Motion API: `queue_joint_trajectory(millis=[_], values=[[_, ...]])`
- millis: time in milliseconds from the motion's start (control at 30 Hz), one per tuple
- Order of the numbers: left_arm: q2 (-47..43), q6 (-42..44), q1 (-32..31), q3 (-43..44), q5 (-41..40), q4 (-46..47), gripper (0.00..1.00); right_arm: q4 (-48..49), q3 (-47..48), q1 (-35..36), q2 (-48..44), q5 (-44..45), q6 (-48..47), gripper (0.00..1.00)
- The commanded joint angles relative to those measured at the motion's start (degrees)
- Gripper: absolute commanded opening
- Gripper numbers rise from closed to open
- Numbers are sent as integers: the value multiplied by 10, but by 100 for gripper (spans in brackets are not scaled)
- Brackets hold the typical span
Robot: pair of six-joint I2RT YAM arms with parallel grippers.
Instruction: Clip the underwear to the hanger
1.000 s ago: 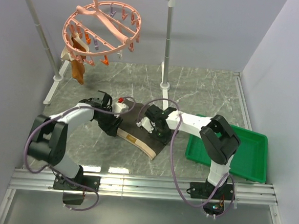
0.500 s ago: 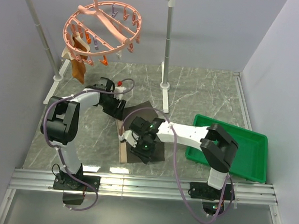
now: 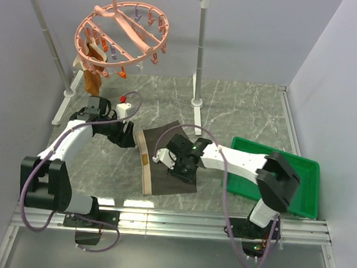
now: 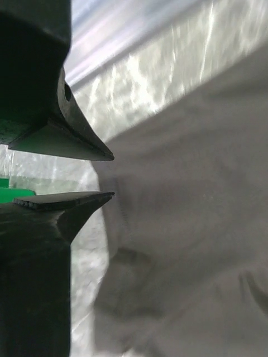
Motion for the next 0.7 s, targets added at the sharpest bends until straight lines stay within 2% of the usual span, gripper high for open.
queue_joint_trajectory(millis=[0, 267, 367, 467, 533, 567, 667], values=[[-44, 10, 29, 0, 54, -27, 67, -2, 2, 8, 56, 30, -14, 35], [-105, -40, 112, 30, 76, -44, 69, -1, 66, 42, 121, -41, 27, 34], [-103, -72, 150, 31, 87, -18, 69, 9, 126, 59, 178, -100, 71, 38], [-95, -100, 198, 39, 122, -19, 69, 2, 230, 62, 284, -129, 103, 41], [-93, -104, 219, 43, 132, -28, 69, -9, 337, 61, 319, -142, 118, 42], [-94, -104, 236, 49, 137, -34, 69, -10, 406, 59, 341, -143, 131, 45], [-105, -103, 266, 55, 137, -45, 70, 22, 486, 52, 353, -139, 161, 56]])
